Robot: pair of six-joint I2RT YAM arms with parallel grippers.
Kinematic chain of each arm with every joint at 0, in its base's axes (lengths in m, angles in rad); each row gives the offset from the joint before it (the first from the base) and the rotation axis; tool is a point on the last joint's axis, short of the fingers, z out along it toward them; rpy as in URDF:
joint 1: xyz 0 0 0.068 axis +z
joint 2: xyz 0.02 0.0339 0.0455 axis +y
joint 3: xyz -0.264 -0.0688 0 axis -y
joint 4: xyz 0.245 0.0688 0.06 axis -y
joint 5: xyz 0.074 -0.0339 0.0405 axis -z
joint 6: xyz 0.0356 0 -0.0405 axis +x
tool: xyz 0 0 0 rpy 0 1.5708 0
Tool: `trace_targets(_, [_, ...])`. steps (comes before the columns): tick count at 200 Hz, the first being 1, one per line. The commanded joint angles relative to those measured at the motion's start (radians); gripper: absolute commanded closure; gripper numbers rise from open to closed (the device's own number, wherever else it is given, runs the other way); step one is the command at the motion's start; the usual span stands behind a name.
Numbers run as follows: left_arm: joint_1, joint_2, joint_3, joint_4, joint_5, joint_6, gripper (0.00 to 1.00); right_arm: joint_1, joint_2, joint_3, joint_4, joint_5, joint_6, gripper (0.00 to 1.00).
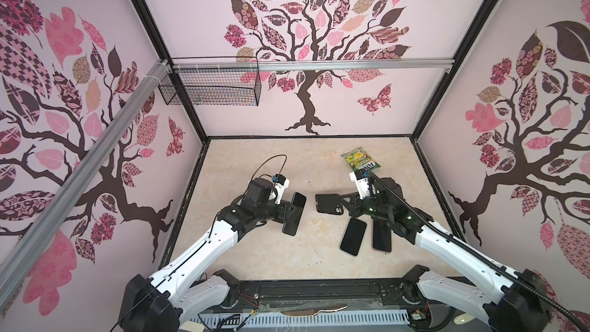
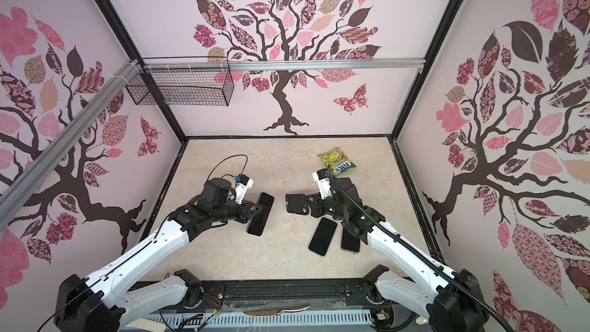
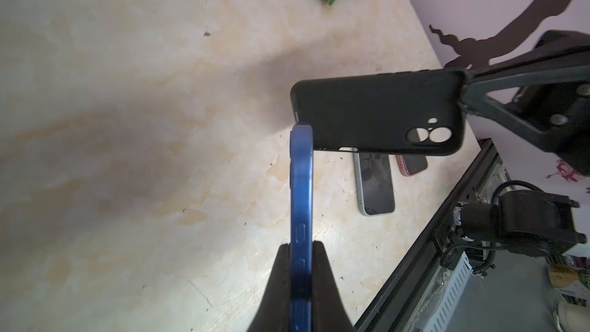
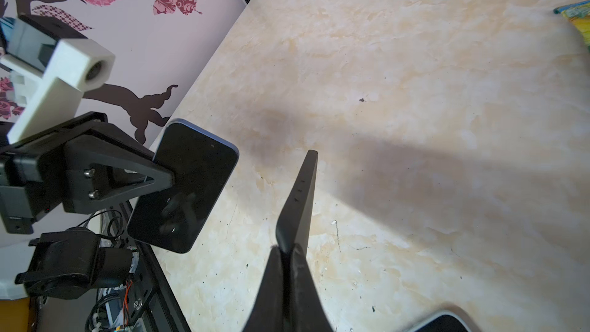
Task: Take the phone out of the phone case
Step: 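Pull the right gripper away with the black case while the left holds the phone, then hold the blue phone in the left gripper and the case in the right apart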
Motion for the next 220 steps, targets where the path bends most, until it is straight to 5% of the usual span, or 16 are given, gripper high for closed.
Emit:
trace_targets(1, [0.005,0.023,0.107,-0.078,-0.061,-0.064,1.0,-0.005,0.04,0.055,-0.045,0.014,0.028,1.0])
trace_targets(75, [0.009,0.09,0.194,-0.237,-0.2,-0.215,1.0,-0.006,0.022,0.003,0.043,-0.014,0.095,1.0])
trace_targets(113, [0.098,0.135,0.144,-0.146,0.05,-0.168,1.0,-0.007,0.031,0.011,0.016,-0.006,0.137,1.0])
trace_targets(153, [0.167,0.135,0.098,-0.112,0.106,-0.122,1.0,-0.007,0.086,0.037,-0.013,-0.04,0.221,1.0])
trace_targets(220, [0.253,0.118,-0.071,0.066,0.193,-0.137,1.0,-0.008,0.199,0.0,0.188,-0.257,0.404,1.0])
